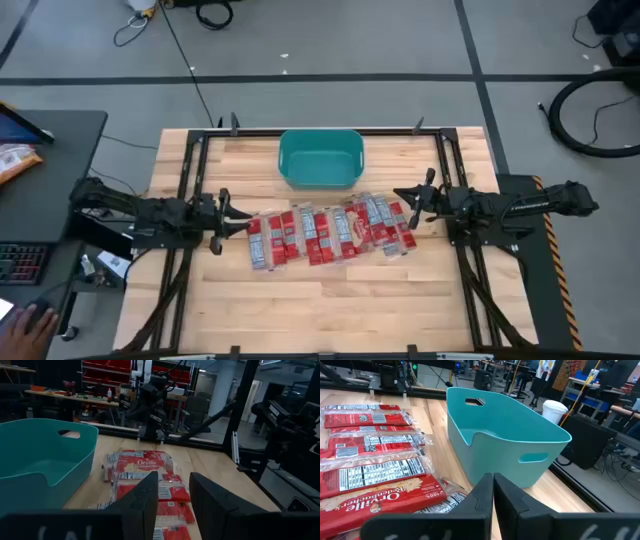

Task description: Sort popcorn bags into baskets

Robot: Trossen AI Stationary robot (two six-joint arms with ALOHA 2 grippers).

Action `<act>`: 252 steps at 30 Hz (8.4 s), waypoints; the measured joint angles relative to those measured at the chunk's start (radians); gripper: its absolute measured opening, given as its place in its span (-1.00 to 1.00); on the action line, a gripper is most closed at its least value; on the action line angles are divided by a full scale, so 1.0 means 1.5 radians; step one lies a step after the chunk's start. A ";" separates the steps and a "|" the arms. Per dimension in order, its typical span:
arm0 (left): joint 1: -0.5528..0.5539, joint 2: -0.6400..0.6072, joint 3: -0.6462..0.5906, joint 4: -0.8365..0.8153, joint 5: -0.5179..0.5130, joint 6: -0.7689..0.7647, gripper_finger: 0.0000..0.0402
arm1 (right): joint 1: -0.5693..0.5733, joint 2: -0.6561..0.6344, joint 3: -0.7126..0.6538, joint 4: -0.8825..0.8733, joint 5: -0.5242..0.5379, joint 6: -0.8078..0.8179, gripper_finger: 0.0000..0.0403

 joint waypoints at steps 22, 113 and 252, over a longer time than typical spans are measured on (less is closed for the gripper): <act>0.000 0.000 0.000 0.000 0.000 0.000 -0.42 | 0.000 0.000 0.000 0.000 0.000 0.000 -0.90; 0.000 0.000 0.000 0.000 0.000 0.000 -0.42 | 0.005 0.233 0.083 0.283 -0.140 0.178 -0.90; 0.000 0.005 0.000 0.002 0.000 0.000 -0.42 | 0.237 1.073 1.235 -1.048 0.142 0.444 -0.95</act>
